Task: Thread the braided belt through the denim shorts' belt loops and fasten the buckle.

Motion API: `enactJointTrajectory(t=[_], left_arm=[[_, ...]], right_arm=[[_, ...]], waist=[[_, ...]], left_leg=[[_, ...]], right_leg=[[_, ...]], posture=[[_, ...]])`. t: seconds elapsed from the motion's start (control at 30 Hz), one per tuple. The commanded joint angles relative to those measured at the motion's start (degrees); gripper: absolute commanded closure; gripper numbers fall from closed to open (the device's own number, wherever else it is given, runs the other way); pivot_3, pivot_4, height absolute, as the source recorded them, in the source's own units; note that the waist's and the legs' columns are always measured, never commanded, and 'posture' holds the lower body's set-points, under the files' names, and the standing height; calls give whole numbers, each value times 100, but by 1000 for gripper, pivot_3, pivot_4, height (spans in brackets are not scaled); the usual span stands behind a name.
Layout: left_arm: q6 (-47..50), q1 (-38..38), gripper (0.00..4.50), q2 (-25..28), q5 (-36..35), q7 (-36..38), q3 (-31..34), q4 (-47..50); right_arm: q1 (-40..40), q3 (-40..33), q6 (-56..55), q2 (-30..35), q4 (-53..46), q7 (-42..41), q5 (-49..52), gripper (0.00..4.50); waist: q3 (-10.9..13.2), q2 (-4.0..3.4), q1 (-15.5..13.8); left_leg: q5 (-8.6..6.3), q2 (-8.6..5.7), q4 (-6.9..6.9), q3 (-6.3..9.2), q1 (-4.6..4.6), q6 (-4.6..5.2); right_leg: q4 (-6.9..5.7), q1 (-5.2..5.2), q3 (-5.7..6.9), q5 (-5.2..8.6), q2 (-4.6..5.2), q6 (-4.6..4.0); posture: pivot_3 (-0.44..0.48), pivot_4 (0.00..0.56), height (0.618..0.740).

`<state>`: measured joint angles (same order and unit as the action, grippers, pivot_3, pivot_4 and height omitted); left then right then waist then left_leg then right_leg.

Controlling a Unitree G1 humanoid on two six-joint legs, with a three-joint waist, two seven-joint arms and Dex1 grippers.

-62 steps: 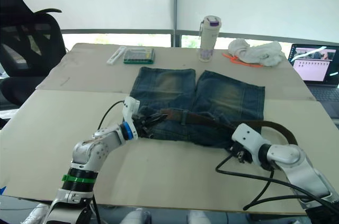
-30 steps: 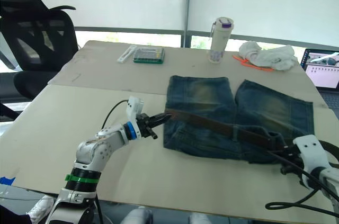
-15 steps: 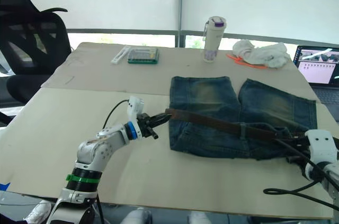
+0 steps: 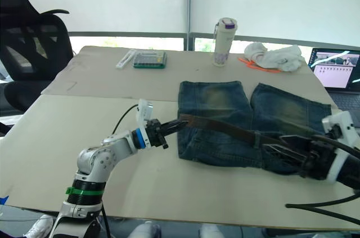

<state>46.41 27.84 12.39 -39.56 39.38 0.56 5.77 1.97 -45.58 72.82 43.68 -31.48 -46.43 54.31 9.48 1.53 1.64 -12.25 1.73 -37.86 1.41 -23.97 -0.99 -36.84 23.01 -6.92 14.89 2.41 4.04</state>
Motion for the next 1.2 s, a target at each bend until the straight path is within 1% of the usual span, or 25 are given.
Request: enactJointTrajectory(t=[0.03, 0.13, 0.23, 0.3, 0.37, 0.5, 0.63, 0.7, 0.8, 0.87, 0.93, 1.07, 1.1, 1.17, 1.2], left_arm=[[195, 110, 4500, -47, -431, -2, 216, 220], [361, 151, 4500, -68, -619, -107, 316, 221], [526, 154, 4500, -80, -887, -163, 436, 331], [577, 136, 4500, -82, -994, -189, 467, 414], [567, 110, 4500, -50, -1009, -184, 435, 438], [554, 106, 4500, 0, -1024, -199, 442, 405], [560, 122, 4500, 65, -1050, -133, 407, 400], [546, 137, 4500, 76, -1039, -128, 385, 389], [503, 186, 4500, 63, -1026, -137, 374, 333], [482, 178, 4500, 56, -1007, -133, 355, 319], [453, 148, 4500, 63, -970, -114, 324, 307], [361, 94, 4500, 85, -891, -111, 280, 273], [342, 95, 4500, 87, -879, -111, 285, 263], [290, 91, 4500, 117, -806, -95, 268, 248], [257, 86, 4500, 132, -760, -90, 255, 241]], right_arm=[[316, 529, 236, -746, -411, 965, 971, 35], [425, 875, 123, -1465, -319, 1811, 1589, 35], [221, 1456, -70, -2118, -352, 2512, 2372, 35], [187, 1907, -388, -2769, -240, 3172, 2567, 35], [166, 2172, -762, -3301, -51, 3709, 2562, 35], [93, 2422, -1429, -3810, 246, 4039, 2291, 35], [404, 2551, -2106, -4189, 526, 4289, 2317, 35], [494, 2643, -2326, -4250, 546, 4287, 2292, 35], [611, 2804, -2651, -4336, 647, 4218, 2147, 803], [691, 2828, -2905, -4462, 762, 4230, 2164, 1587], [718, 2874, -3014, -4503, 803, 4214, 2215, 2202], [669, 2976, -3107, -4434, 789, 4200, 2253, 3572], [654, 2981, -3124, -4411, 790, 4207, 2263, 3978], [590, 3004, -3086, -4300, 774, 4137, 2293, 4462], [547, 3013, -3077, -4246, 758, 4095, 2309, 4462]], waist=[[-1, -1, 10], [-2, -4, -3], [-1, -3, -15], [-2, -3, 3], [-3, -6, 52], [-3, -6, 82], [-3, -7, 102], [-3, -7, 103], [-4, -7, 102], [-3, -7, 102], [-4, -7, 102], [-3, -7, 101], [-4, -7, 101], [-3, -7, 101], [-3, -7, 101]], left_leg=[[0, 1, 0, 1, -1, 0], [0, -1, 0, 3, -10, 0], [0, -3, -1, 3, -17, 0], [0, -3, 0, 4, -18, 0], [0, 2, 0, 5, -17, 0], [2, 1, 0, 4, -16, -3], [2, 2, 0, 4, -14, -3], [2, 4, 0, 4, -14, -3], [2, 4, 0, 4, -15, -3], [2, 4, 0, 4, -15, -3], [2, 4, 0, 4, -15, -3], [2, 4, 0, 4, -16, -3], [2, 4, 0, 4, -16, -3], [2, 4, 0, 4, -15, -3], [2, 4, 0, 4, -15, -3]], right_leg=[[-1, 1, 1, 0, 0, 0], [-3, 8, 3, 0, 2, 0], [-1, 14, 4, 0, 6, 0], [-3, 16, 4, 0, 7, 0], [-8, 19, 5, 0, 3, -1], [-14, 20, 4, 0, 3, -1], [-17, 23, 4, 0, 2, -2], [-18, 24, 4, 0, 0, -2], [-17, 24, 5, 0, 0, -3], [-16, 24, 5, 0, 1, -3], [-17, 24, 4, 0, 0, -3], [-16, 24, 4, 0, 1, -3], [-16, 24, 4, 0, 1, -3], [-17, 24, 5, 0, 0, -3], [-17, 24, 5, 1, 0, -3]], posture=[[0, 150, 737], [0, 150, 737], [0, 150, 737], [0, 150, 737], [0, 150, 737], [0, 150, 737], [0, 150, 737], [0, 150, 737], [0, 150, 737], [0, 150, 737], [0, 150, 737], [0, 150, 737], [0, 150, 737], [0, 150, 737], [0, 150, 737]])
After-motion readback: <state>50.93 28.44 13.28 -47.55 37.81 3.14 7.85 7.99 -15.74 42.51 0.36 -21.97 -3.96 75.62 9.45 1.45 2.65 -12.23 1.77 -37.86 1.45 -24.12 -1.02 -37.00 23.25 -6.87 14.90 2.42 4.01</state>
